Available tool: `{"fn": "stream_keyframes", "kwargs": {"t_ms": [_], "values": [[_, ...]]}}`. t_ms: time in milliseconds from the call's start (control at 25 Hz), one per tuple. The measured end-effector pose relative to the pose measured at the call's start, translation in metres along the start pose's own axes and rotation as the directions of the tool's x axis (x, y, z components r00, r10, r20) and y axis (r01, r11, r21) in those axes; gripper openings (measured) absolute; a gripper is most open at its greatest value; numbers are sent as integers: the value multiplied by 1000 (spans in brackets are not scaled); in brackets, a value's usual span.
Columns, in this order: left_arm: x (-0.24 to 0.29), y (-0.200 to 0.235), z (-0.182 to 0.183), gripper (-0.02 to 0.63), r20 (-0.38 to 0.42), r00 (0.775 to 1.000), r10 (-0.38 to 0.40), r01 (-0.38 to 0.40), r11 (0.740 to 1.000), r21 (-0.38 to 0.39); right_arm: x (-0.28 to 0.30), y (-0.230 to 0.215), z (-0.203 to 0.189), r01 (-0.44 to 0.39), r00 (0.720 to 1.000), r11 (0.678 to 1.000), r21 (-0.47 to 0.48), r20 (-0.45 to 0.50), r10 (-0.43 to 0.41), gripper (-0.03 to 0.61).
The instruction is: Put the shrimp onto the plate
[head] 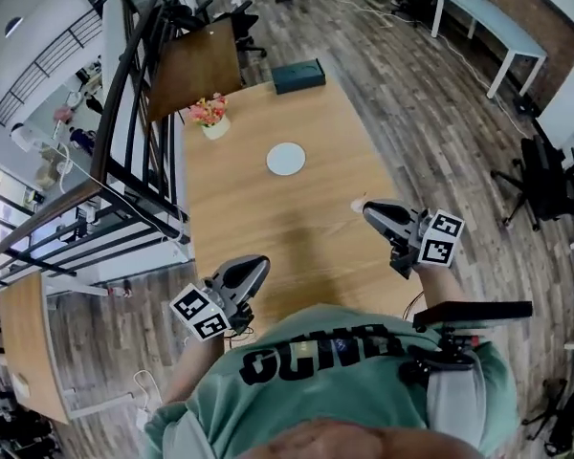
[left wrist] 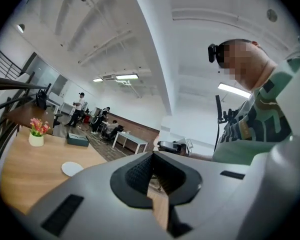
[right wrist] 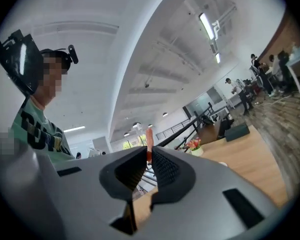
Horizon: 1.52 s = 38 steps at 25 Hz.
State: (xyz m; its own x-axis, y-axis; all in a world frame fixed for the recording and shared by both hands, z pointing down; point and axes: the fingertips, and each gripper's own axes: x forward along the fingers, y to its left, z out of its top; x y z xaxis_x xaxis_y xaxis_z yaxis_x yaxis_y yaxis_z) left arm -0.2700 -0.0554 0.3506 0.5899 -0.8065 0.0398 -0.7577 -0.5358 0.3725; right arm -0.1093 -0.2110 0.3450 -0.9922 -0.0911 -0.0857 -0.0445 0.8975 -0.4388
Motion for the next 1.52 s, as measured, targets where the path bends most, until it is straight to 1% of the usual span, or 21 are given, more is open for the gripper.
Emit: {"fn": "stream_keyframes", "kwargs": {"t_ms": [80, 160, 240, 280, 440, 560, 600, 680, 880, 1040, 1120, 1240, 1400, 1520], "values": [[-17, 18, 2, 5, 1, 1000, -10, 10, 1000, 14, 28, 16, -2, 2, 1000, 1000, -18, -30, -3, 35], [-29, 32, -1, 5, 3, 1000, -19, 19, 1000, 0, 51, 27, -3, -3, 999, 999, -36, -49, 1, 34], [-29, 46, -11, 5, 7, 1000, -15, 15, 1000, -16, 65, 24, -5, -1, 996, 999, -54, -84, -4, 35], [-26, 55, -16, 5, 7, 1000, -2, 2, 1000, -16, 70, 17, -7, -6, 995, 999, -53, -101, 0, 34], [-4, 90, -29, 5, 10, 995, 100, -100, 995, -11, 78, -28, -20, -52, 987, 998, -31, -154, 46, 34], [13, 112, -35, 5, 20, 976, 217, -215, 975, -54, 74, -76, -34, -83, 980, 996, 36, -178, 88, 35], [18, 125, -34, 5, 27, 969, 244, -242, 968, -64, 82, -92, -36, -100, 977, 994, 40, -187, 106, 35], [27, 153, -34, 5, 27, 962, 271, -269, 961, -71, 107, -120, -41, -126, 970, 992, 27, -205, 129, 34], [55, 226, -48, 5, -8, 961, 276, -275, 957, -94, 160, -176, -72, -144, 964, 990, -2, -227, 140, 34], [85, 271, -59, 5, -59, 968, 245, -248, 967, -59, 176, -214, -98, -110, 966, 994, 18, -232, 111, 35], [95, 293, -61, 5, -58, 969, 240, -243, 969, -39, 183, -237, -113, -85, 966, 996, 29, -243, 90, 35], [101, 330, -67, 5, -34, 966, 255, -256, 966, -25, 200, -269, -133, -69, 962, 997, 20, -264, 72, 34], [107, 370, -82, 5, -29, 961, 275, -275, 961, -17, 226, -303, -148, -77, 957, 997, -23, -283, 68, 35], [115, 394, -94, 5, -35, 963, 266, -267, 964, -15, 249, -325, -159, -100, 944, 992, -75, -322, 70, 35]]}}
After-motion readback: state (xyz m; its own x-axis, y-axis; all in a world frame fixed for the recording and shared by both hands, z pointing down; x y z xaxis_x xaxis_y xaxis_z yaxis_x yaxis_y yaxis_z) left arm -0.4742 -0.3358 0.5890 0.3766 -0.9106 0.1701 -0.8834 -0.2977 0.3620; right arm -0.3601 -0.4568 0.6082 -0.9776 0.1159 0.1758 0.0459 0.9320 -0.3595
